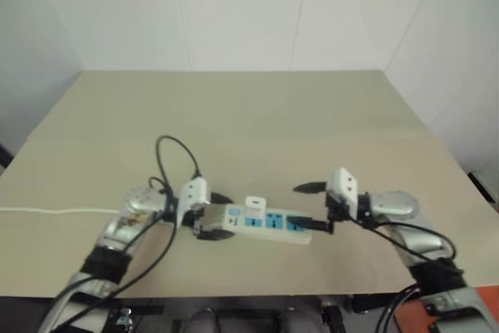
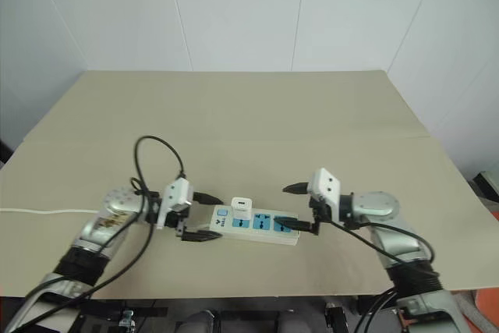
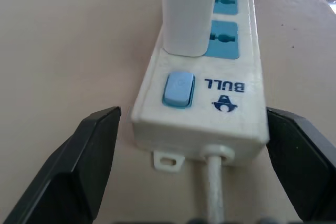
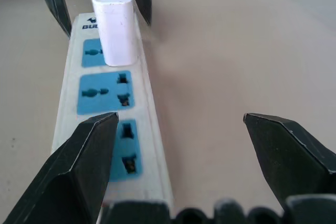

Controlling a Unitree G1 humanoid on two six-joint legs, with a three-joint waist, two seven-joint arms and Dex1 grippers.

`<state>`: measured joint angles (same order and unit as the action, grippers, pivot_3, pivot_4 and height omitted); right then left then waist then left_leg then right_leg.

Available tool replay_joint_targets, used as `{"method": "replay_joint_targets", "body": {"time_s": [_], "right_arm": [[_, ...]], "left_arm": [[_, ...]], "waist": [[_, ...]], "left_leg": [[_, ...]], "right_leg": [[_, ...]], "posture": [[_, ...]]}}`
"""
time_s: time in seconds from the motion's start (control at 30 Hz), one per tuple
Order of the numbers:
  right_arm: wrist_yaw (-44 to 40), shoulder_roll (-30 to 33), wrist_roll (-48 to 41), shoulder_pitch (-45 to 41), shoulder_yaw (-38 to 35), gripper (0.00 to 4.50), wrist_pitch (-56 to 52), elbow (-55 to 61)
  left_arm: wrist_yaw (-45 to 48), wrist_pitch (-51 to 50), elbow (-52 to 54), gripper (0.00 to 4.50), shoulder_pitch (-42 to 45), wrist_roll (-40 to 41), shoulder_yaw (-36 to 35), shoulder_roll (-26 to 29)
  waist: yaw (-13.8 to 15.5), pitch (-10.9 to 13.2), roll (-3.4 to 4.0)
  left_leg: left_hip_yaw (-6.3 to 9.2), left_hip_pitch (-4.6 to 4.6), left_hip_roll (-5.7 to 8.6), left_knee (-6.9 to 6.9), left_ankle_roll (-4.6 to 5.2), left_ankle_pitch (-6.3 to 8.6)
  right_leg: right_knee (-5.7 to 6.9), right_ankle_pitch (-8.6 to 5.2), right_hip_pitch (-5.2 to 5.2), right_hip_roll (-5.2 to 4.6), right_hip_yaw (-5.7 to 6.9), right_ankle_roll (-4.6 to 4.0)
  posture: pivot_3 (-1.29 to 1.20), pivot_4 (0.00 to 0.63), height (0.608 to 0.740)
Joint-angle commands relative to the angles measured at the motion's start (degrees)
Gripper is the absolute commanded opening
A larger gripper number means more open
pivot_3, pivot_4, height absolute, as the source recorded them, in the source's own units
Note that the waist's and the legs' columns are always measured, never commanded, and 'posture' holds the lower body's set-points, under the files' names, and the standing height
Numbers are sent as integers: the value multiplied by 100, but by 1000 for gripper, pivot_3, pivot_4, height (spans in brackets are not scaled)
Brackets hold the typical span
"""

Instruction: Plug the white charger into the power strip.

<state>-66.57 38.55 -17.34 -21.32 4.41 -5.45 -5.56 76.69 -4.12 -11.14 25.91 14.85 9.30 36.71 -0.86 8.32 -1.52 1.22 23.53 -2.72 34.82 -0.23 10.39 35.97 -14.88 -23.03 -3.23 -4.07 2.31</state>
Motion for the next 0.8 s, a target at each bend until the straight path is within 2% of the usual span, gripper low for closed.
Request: {"method": "replay_joint_targets", "body": {"time_s": [0.03,0.23,0.4,0.57,0.8], "right_arm": [[-114,333,-269,184,-495,4500,-25,370],[-180,901,-445,903,-1149,4500,-42,728],[-42,1187,-580,1588,-1744,4500,-117,1023],[100,1295,-578,2156,-2220,4500,-191,1283],[236,1320,-571,2624,-2609,4500,-282,1553]], "left_arm": [[234,-180,538,4483,-203,453,-390,298],[430,-429,1140,4483,-732,909,-924,870],[475,-446,1158,4483,-1015,1027,-1430,1355],[417,-501,1180,4483,-1291,1157,-1828,1595],[276,-680,1403,4483,-1590,1329,-2081,1642]], "waist": [[1,1,-1],[12,13,-3],[9,23,-1],[8,25,-2],[8,25,-2]], "left_leg": [[0,0,0,-2,0,0],[-4,4,0,-3,-1,1],[-4,-6,-1,1,-1,0],[-9,-25,-3,3,-2,0],[-12,-24,-4,2,-2,0]], "right_leg": [[-2,-1,0,0,0,0],[-8,-3,-1,-4,1,3],[-5,-23,4,-4,1,36],[-4,-27,20,-5,0,33],[-5,-25,21,-6,-1,37]], "posture": [[0,150,740],[0,150,740],[0,150,740],[0,150,740],[0,150,740]]}}
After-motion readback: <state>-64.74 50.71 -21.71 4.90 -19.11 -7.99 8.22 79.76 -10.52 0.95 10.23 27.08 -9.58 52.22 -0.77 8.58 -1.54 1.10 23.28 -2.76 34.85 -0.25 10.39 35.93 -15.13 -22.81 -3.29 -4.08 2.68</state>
